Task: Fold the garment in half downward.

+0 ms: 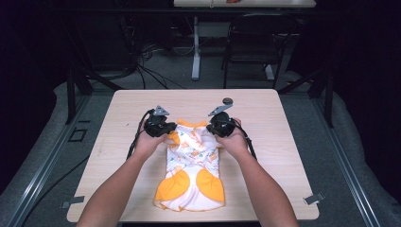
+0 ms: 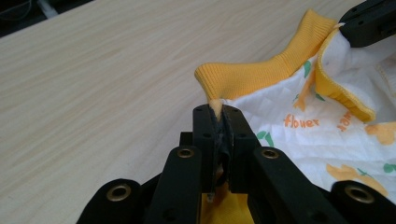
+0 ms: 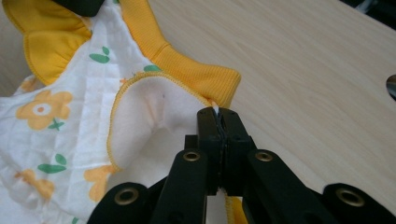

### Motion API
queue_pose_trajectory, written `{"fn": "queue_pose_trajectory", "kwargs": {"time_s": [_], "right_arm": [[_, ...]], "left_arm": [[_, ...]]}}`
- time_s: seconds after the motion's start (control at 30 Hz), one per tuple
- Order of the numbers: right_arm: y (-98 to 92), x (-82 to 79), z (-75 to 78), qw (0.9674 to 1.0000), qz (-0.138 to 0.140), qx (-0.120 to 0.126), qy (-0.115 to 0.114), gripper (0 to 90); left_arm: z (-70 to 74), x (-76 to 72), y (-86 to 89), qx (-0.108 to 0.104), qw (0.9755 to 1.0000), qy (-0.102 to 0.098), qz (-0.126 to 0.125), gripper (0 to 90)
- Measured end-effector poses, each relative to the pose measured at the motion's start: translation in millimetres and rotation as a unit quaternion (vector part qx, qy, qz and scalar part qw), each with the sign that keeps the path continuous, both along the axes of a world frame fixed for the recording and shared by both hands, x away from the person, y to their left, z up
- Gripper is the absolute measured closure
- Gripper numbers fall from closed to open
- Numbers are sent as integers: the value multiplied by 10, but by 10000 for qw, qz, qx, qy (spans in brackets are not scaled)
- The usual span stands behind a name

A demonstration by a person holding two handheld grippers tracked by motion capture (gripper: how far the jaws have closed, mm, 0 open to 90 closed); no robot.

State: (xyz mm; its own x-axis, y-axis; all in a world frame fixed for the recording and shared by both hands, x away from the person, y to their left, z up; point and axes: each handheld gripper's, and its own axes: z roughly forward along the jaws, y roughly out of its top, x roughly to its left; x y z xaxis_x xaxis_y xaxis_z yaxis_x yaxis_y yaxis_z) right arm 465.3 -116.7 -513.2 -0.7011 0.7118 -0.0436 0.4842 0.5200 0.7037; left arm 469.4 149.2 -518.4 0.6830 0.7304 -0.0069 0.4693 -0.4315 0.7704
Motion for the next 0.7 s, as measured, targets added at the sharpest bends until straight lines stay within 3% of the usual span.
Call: {"fn": "queue_pose_trajectory", "kwargs": {"time_s": [0.7], "right_arm": [[142,-30,582,9978,166,-143,-620,883]], "left_arm": [[478,-6,126,-61,9988,-471,92,854]]}}
